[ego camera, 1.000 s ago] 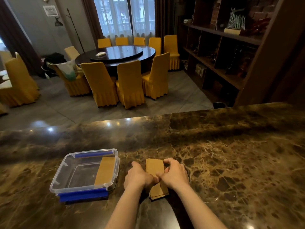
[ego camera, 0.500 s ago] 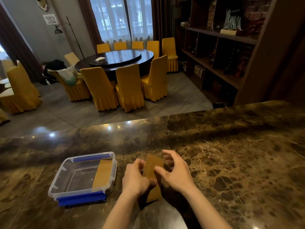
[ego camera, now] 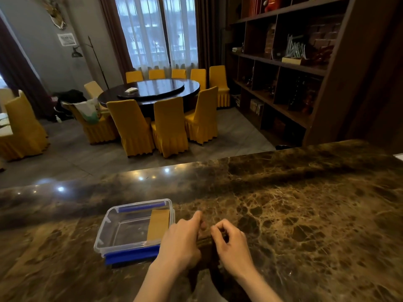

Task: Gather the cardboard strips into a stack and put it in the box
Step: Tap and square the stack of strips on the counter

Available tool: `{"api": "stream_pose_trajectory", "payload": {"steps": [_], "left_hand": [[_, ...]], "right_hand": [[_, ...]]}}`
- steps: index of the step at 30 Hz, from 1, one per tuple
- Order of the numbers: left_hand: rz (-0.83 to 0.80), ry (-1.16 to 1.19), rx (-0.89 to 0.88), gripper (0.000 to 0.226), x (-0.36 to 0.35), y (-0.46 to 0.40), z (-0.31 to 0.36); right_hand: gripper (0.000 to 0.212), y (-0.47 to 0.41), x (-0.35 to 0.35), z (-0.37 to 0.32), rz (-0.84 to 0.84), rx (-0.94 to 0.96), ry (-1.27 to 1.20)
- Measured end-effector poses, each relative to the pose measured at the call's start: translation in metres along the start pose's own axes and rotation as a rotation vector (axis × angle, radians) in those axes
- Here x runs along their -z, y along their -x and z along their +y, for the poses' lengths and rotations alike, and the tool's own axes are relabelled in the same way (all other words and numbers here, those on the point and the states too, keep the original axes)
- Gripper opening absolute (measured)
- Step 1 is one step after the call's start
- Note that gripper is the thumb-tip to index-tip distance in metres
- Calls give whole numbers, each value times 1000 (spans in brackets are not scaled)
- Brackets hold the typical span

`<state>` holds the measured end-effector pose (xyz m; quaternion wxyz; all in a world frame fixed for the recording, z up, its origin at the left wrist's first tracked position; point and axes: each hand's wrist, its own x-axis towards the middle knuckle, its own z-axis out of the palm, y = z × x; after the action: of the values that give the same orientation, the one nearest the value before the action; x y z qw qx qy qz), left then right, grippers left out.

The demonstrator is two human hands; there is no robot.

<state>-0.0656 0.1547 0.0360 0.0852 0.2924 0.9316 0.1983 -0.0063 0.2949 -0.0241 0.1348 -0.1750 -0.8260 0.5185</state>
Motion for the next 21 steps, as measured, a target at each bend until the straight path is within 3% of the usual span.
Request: {"api": "stream_pose_trajectory", "payload": {"steps": [3, 7, 11, 21], "left_hand": [[-18, 104, 50, 49, -18, 9, -6], [85, 250, 124, 50, -41, 18, -16], [160, 321, 85, 53, -52, 19, -26], [524, 754, 333, 26, -84, 25, -37]], "right_hand": [[22, 8, -12, 16, 16, -49, 20], [25, 12, -21, 23, 19, -54, 18], [28, 14, -32, 23, 50, -23, 37], [28, 14, -36, 32, 53, 95, 131]]}}
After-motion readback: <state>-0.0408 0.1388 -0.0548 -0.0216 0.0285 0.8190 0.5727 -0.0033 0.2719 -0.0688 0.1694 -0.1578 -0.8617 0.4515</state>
